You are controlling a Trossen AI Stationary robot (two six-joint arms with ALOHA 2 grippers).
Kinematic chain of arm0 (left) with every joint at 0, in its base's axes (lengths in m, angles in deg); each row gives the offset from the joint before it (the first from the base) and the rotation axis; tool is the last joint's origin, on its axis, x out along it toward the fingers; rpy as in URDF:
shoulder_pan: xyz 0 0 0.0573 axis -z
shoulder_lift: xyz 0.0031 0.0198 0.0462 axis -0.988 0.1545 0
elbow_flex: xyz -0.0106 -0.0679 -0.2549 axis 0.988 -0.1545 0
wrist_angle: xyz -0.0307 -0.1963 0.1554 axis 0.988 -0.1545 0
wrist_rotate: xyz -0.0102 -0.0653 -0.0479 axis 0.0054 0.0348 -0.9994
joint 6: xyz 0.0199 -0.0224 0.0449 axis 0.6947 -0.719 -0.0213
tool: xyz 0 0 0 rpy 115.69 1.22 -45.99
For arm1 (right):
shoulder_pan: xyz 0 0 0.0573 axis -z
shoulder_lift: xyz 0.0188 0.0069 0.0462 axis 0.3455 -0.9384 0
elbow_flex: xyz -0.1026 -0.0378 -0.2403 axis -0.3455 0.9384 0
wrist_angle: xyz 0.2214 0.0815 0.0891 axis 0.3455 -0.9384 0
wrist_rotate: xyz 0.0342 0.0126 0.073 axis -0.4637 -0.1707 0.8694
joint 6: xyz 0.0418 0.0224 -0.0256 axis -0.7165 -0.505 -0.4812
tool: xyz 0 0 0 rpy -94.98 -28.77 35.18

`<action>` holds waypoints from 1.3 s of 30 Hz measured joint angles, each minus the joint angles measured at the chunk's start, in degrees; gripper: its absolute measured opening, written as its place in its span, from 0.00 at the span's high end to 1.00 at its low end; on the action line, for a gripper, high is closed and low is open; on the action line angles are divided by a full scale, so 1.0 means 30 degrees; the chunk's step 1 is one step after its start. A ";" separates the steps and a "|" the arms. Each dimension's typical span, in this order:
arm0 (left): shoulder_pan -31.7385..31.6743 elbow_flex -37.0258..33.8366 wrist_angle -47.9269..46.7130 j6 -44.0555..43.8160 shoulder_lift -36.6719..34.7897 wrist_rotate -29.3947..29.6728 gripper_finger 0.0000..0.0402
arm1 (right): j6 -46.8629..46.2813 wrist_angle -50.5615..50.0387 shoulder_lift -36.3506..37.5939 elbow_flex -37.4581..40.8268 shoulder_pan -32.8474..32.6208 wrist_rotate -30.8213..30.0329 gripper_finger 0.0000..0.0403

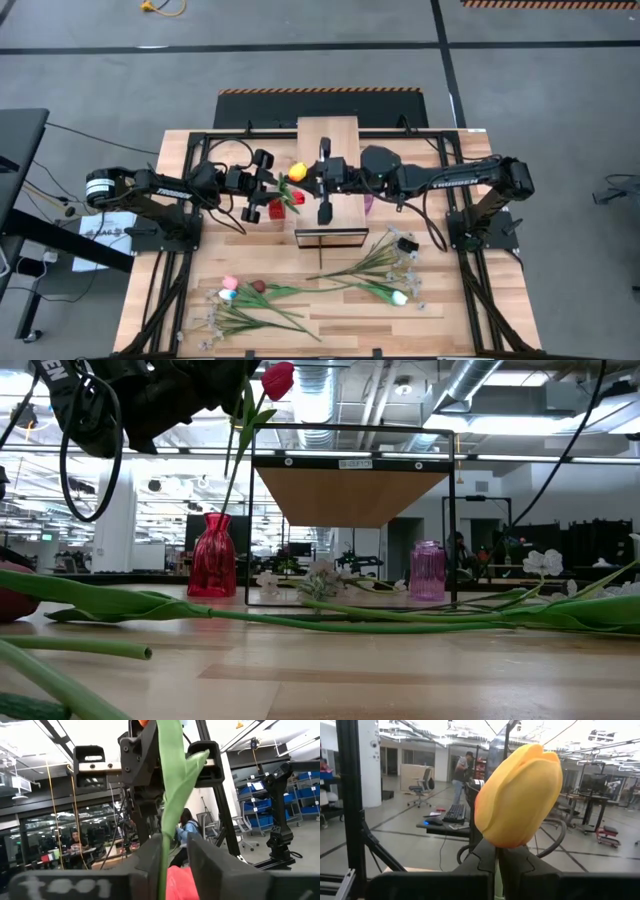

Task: Pick and place flowers into a vace then onto a shelf
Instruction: Put the yellow tulip into the red flower vase

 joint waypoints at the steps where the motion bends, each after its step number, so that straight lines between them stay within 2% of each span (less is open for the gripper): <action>1: 0.0000 0.0005 -0.0011 -0.0002 -0.0016 -0.0002 0.77 | 0.0102 -0.0094 0.0000 -0.0110 0.0000 -0.0006 1.00; 7: 0.0000 0.0005 -0.0222 -0.0539 -0.0568 -0.0168 0.73 | 0.0356 -0.1500 0.0002 -0.0982 0.0110 0.0022 1.00; 10: -0.0007 0.0005 -0.1406 -0.0532 -0.1376 -0.0531 0.73 | 0.0270 -0.2067 0.0000 -0.1224 0.0254 0.0051 1.00; 16: 0.0000 0.0005 -0.6723 0.0607 -0.4157 -0.0360 0.73 | 0.0135 -0.2521 0.0078 -0.1217 0.0376 0.0053 1.00; 25: -0.0005 0.0005 -1.4621 0.2209 -0.9179 0.1857 0.73 | -0.0170 -0.2480 0.0124 -0.1217 0.0711 0.0051 1.00; 33: 0.0000 0.0005 -1.9452 0.3062 -1.2103 0.3201 0.73 | -0.0163 -0.2689 0.0131 -0.1432 0.0743 0.0032 1.00; 39: 0.0000 0.0005 -2.0676 0.3184 -1.3033 0.3932 0.73 | -0.0164 -0.2850 0.0160 -0.1807 0.0774 0.0564 1.00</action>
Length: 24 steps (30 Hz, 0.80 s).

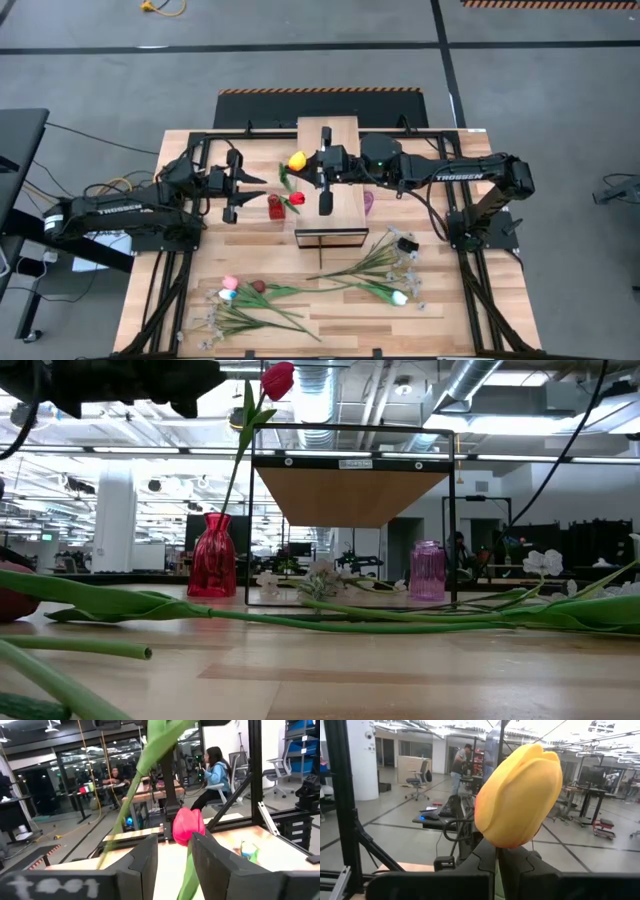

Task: Pick and place flowers into a vace then onto a shelf
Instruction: Put the yellow tulip into the red flower vase

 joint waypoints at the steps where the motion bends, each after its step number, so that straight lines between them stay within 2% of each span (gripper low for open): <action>1: 0.0000 0.0000 -0.0082 0.0000 -0.0064 0.0007 0.73 | 0.0000 -0.0024 0.0000 -0.0021 0.0038 0.0028 1.00; 7: 0.0000 0.0000 -0.0855 0.0000 -0.0133 0.0022 0.73 | -0.1265 0.0099 -0.0236 -0.0078 0.0623 0.0942 1.00; 24: 0.0000 0.0000 -0.1256 -0.0015 -0.0125 0.0058 0.73 | -0.2262 -0.0180 -0.1821 -0.0036 0.1025 0.1869 1.00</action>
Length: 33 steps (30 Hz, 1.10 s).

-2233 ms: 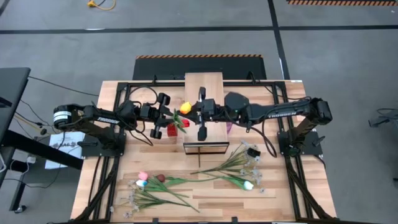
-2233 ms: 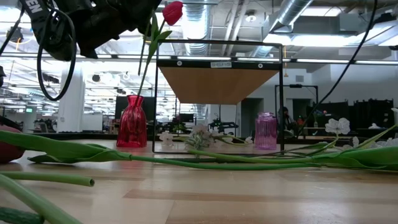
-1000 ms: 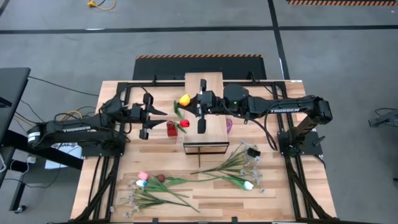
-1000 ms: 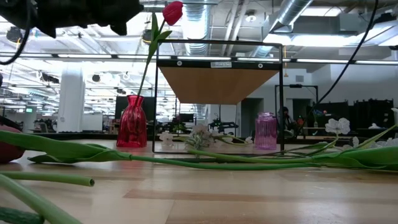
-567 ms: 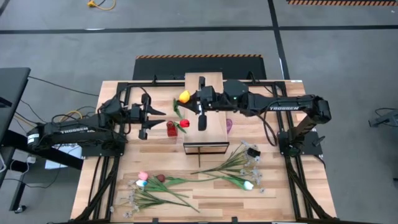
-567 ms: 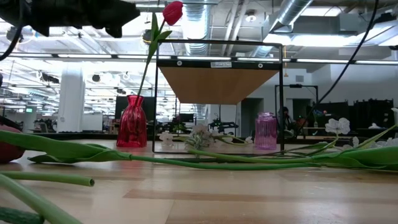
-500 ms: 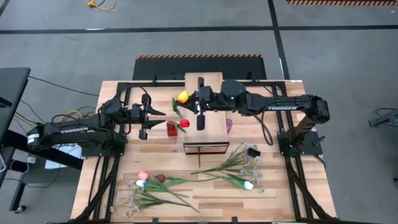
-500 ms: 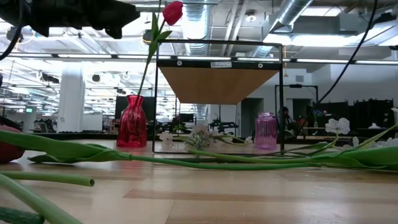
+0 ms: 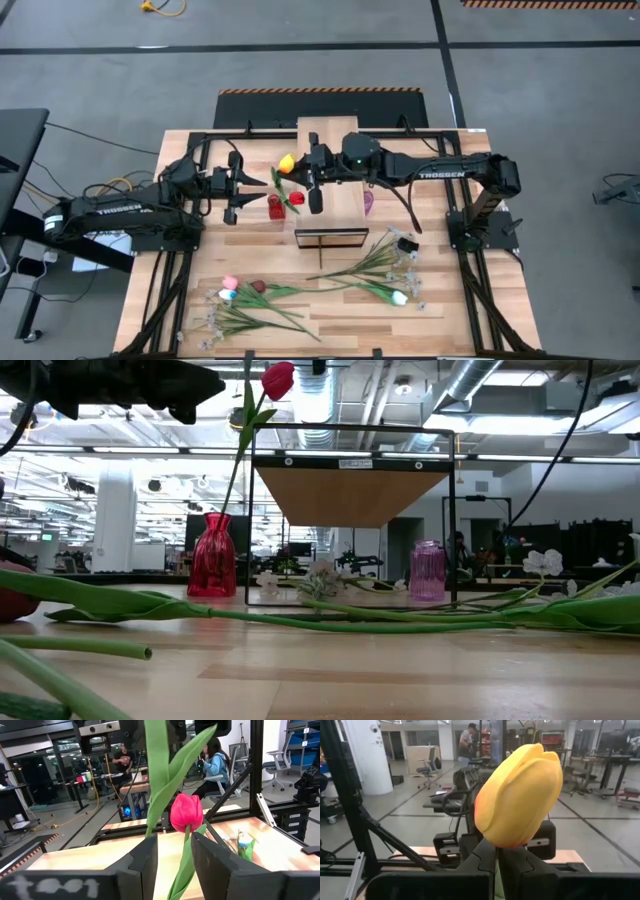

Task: Pick and place flowers into a vace then onto a shelf
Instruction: Put the yellow tulip into the red flower vase

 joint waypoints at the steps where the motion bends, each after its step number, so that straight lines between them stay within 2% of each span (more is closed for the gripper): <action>1: 0.0000 0.0000 -0.0004 -0.0007 0.0000 0.0000 0.73 | -0.0088 -0.0020 0.0000 0.0000 0.0032 0.0000 1.00; 21: 0.0000 0.0000 -0.0007 -0.0014 0.0000 -0.0022 0.73 | -0.0404 -0.0147 -0.0001 0.0000 -0.0481 0.0073 1.00; 33: 0.0000 0.0000 -0.0090 -0.0014 0.0000 -0.0031 0.73 | -0.1297 0.0515 -0.1635 -0.0014 -0.0306 0.0561 1.00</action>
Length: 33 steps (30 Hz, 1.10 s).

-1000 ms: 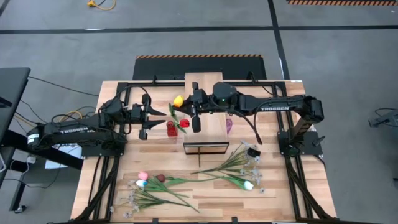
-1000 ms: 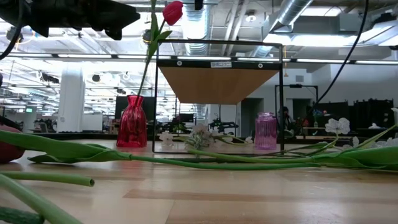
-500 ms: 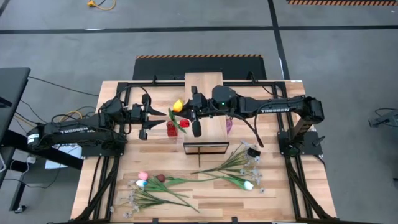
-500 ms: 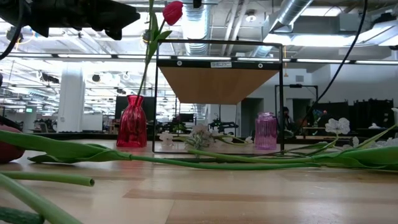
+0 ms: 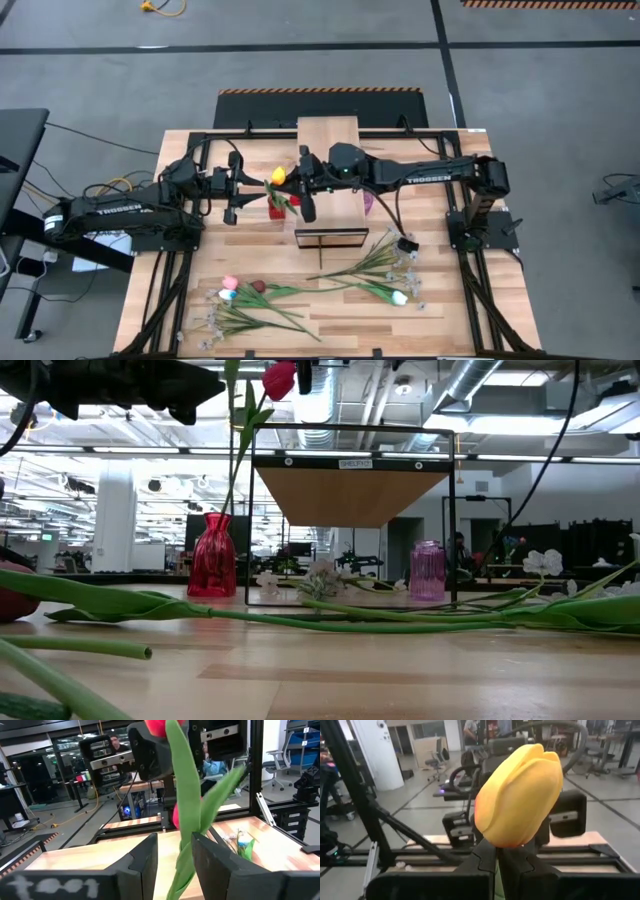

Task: Pick and place flowers into a vace then onto a shelf
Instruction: Put the yellow tulip into the red flower vase

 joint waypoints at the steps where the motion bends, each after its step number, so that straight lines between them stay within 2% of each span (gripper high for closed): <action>1: 0.0000 0.0000 -0.0003 0.0000 0.0000 -0.0016 0.73 | -0.0078 -0.0142 -0.0049 0.0015 0.0007 0.0000 1.00; 8: 0.0000 0.0000 -0.0005 0.0007 0.0000 -0.0020 0.73 | -0.0006 0.0566 -0.0005 0.0014 0.0000 0.0021 1.00; 19: 0.0000 0.0000 -0.0007 0.0007 0.0007 -0.0015 0.73 | 0.0501 -0.1117 0.0244 -0.1486 -0.0336 0.0111 1.00; 33: 0.0000 0.0000 -0.0007 0.0007 0.0007 0.0009 0.73 | 0.0193 -0.1960 0.0061 -0.1538 -0.0328 -0.0022 1.00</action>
